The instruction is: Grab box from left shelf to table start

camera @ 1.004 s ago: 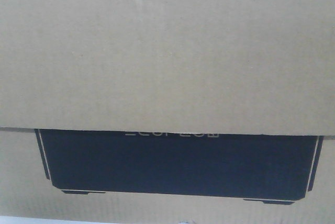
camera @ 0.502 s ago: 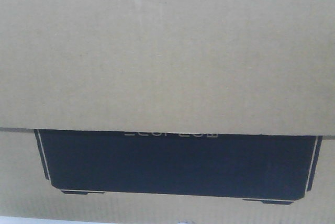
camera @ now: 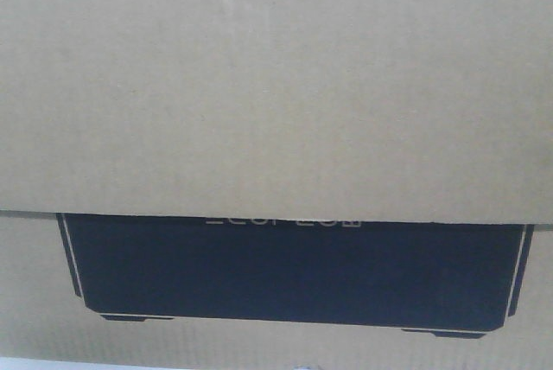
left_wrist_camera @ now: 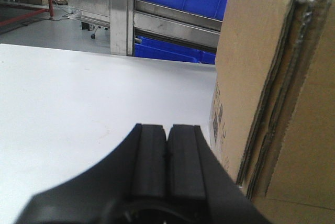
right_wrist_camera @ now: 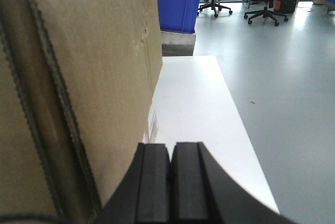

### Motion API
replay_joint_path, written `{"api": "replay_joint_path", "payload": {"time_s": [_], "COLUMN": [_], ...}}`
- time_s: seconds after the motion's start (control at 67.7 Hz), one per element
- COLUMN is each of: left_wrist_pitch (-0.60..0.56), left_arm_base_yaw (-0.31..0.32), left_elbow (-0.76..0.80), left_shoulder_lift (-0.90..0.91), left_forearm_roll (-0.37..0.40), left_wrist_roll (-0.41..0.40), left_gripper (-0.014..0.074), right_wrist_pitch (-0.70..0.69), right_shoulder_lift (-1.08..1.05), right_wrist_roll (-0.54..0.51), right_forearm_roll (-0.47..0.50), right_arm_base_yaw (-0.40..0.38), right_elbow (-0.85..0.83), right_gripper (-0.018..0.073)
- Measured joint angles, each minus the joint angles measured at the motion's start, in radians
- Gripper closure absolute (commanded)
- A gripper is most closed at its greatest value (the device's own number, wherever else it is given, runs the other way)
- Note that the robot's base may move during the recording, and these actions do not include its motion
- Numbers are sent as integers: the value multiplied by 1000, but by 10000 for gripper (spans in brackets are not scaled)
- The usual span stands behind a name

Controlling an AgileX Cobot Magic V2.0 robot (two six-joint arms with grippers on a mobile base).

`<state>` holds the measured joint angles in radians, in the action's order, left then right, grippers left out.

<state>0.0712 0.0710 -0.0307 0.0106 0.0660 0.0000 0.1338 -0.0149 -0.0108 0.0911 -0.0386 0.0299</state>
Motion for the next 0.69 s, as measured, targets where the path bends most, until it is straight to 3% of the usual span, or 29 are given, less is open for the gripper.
{"api": "replay_joint_path", "payload": {"time_s": [0.694], "left_wrist_pitch": [0], "left_arm_base_yaw": [0], "left_elbow": [0], "left_shoulder_lift": [0], "left_forearm_roll": [1], "left_wrist_roll": [0], "left_gripper": [696], "right_wrist_pitch": [0], "right_shoulder_lift": [0], "right_wrist_roll": [0], "right_forearm_roll": [0], "right_arm_base_yaw": [0], "right_elbow": [0], "right_gripper": [501]}}
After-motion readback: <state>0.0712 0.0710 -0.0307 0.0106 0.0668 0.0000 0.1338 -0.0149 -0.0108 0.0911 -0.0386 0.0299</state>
